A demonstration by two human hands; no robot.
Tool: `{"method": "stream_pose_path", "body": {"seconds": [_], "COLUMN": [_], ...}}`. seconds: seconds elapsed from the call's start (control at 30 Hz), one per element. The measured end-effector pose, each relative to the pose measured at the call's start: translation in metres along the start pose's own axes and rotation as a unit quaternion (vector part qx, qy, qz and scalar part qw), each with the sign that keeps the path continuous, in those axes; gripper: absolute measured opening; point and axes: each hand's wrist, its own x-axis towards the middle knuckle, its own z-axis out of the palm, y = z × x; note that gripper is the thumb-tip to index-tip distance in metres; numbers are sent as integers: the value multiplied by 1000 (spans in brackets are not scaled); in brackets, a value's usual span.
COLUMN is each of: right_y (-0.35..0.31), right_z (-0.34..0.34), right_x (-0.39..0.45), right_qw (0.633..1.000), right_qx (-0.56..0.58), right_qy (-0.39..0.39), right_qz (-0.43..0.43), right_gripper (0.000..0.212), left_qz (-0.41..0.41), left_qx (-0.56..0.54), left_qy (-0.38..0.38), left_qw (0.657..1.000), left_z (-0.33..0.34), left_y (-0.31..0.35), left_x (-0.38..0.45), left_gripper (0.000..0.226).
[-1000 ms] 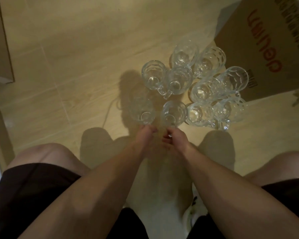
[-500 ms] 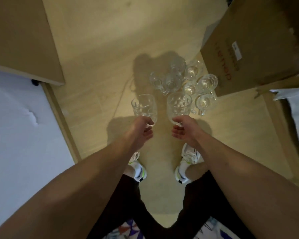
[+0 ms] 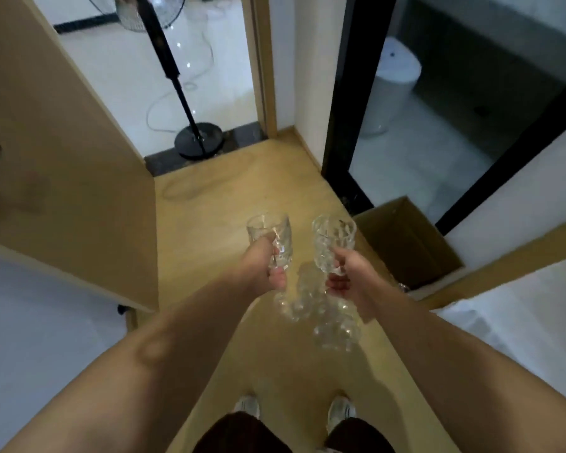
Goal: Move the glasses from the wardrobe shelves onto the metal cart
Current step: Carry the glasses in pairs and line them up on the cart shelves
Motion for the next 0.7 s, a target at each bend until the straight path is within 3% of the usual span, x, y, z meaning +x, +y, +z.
{"method": "stream_pose_path", "body": {"seconds": [0.13, 0.33, 0.5, 0.7], "right_y": [-35, -37, 4, 69], "right_z": [-13, -34, -67, -108], "right_x": [-46, -106, -155, -223], "right_qw": [997, 980, 945, 882], "right_qx": [52, 124, 212, 321], "right_qy": [32, 139, 228, 324], "right_qz": [-46, -73, -95, -119], "right_gripper": [35, 37, 35, 31], "left_qz": [73, 93, 90, 63], "left_qx": [78, 194, 304, 359], "left_qy": [-15, -116, -188, -291], "left_qw": [994, 970, 929, 884], "left_z": [31, 76, 125, 167], "left_y": [44, 69, 41, -15], "left_x": [-32, -71, -103, -162], "left_gripper": [36, 34, 36, 32]}}
